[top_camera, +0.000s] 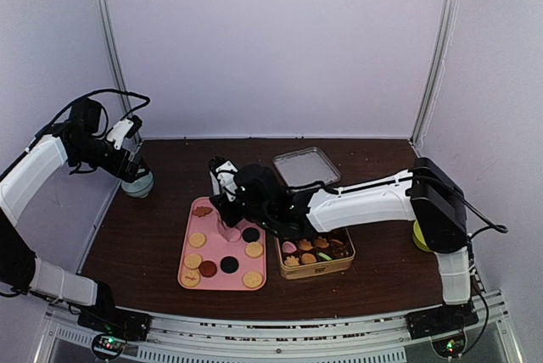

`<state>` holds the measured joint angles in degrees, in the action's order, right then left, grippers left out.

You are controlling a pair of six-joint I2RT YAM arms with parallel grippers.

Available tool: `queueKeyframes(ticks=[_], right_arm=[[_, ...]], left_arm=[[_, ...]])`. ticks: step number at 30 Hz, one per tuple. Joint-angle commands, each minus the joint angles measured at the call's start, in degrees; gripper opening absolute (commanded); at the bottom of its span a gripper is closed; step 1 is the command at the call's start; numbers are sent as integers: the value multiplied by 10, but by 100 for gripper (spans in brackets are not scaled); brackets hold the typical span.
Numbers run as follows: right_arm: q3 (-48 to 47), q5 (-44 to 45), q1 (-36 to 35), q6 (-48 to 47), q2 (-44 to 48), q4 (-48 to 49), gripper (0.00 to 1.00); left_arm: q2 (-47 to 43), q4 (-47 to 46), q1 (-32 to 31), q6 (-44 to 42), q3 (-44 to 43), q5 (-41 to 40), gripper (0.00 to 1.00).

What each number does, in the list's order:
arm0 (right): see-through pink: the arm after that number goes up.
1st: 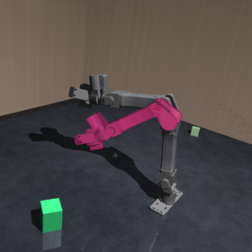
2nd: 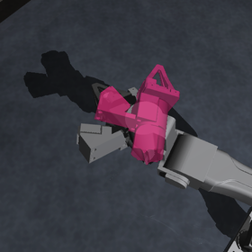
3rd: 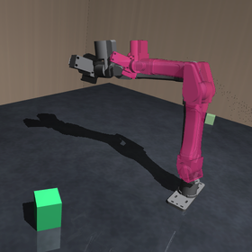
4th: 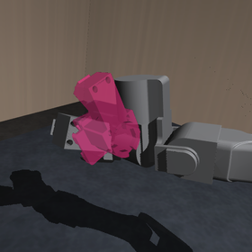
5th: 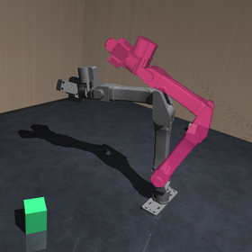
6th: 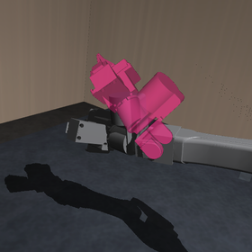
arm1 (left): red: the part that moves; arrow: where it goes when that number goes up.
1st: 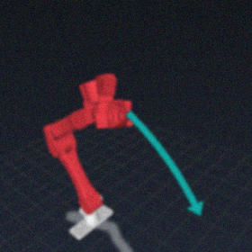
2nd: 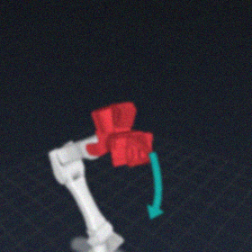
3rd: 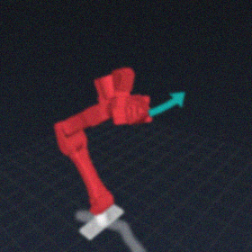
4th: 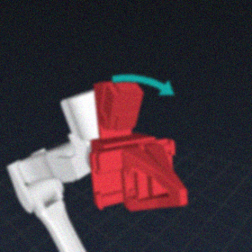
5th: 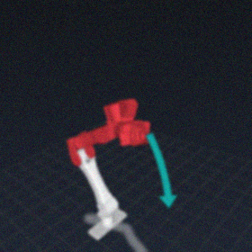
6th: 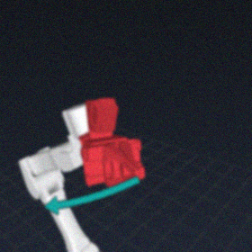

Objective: Pack the cookies
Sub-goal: Pick up the fake cookies from the plate, then place the fake cookies in the empty pocket of the box.

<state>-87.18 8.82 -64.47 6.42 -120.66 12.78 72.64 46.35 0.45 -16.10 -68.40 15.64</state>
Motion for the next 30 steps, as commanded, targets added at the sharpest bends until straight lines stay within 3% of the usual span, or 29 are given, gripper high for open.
queueKeyframes(ticks=[1,14,20,30], right_arm=[[33,5,4,3,37,-5,43],[3,-9,4,18,59,-21,32],[-6,-2,6,14,123,-32,32],[209,81,13,67,344,-82,31]], left_arm=[[-2,-15,3,-6,-5,16,98],[-1,-15,2,-4,-4,21,98],[5,-15,3,-7,-7,17,98],[13,-15,2,-17,-13,24,98]])
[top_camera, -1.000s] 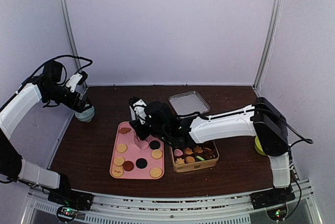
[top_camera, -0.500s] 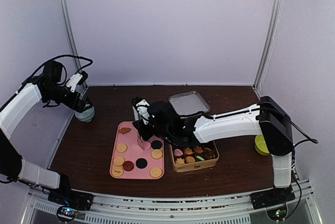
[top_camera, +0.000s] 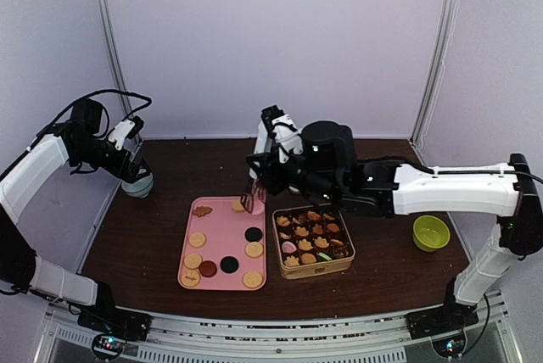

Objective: Pack the cookies
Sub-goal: Place the fake cookies in the empty pocket of the box.

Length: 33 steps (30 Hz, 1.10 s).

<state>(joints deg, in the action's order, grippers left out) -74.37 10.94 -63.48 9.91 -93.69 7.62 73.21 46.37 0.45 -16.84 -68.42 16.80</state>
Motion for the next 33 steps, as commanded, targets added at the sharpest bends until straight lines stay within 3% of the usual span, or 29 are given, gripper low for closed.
queueKeyframes(ticks=[1,6,12,25,33], right_arm=[[108,72,3,40,100,-41,31],[225,120,3,85,239,-100,31],[291,159,3,120,340,-149,32],[323,163,3,134,360,-177,33],[328,153,1,138,362,-189,44]], left_arm=[[8,-15,2,-10,-12,15,98],[11,-15,2,-13,-7,29,98],[19,-15,-1,-12,-9,38,98],[20,-9,-5,-13,-8,43,98],[22,-9,-7,-14,-7,46,98]])
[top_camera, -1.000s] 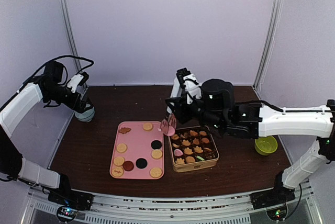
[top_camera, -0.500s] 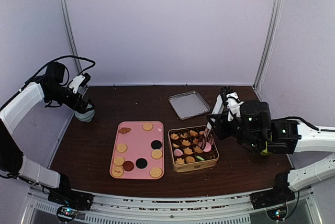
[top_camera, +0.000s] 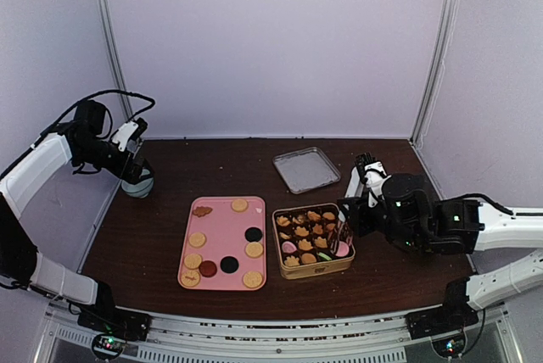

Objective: Pack the cookies
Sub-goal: Place the fake cookies in the empty pocket of the box.

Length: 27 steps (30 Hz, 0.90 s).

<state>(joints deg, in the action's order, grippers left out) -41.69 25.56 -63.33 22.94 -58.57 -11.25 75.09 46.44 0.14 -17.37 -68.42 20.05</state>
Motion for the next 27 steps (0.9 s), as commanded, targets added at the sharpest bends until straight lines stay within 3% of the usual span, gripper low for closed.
queueKeyframes(ticks=[1,10,17,27], right_arm=[[0,6,-1,7,11,-2,46],[-14,7,-2,-5,10,-6,48],[-43,26,-2,-28,5,-10,37],[-101,31,-2,-81,-22,-37,36]], left_arm=[[3,-10,-4,-9,-7,14,98],[5,-10,-5,-10,-5,18,98],[3,-10,-5,-9,-4,18,98],[0,-5,-4,-9,-7,22,98]])
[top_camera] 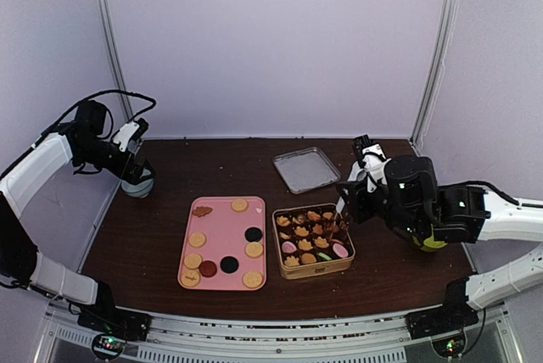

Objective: Pack the cookies
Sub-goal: Place the fake cookies in the empty pocket of the box, then adjust the fake cookies in the empty pocket of the box.

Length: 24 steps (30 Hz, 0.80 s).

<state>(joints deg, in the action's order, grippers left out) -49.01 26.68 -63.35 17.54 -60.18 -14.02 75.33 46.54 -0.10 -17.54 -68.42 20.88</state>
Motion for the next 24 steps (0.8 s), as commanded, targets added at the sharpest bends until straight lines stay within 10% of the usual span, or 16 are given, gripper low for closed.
queueKeyframes(ticks=[1,24], right_arm=[[-31,21,-3,-29,-7,-12,36],[-15,-34,-29,11,21,-30,17]], left_arm=[[-3,-6,-2,-8,-7,13,98],[-3,-4,-2,-8,-8,20,98]])
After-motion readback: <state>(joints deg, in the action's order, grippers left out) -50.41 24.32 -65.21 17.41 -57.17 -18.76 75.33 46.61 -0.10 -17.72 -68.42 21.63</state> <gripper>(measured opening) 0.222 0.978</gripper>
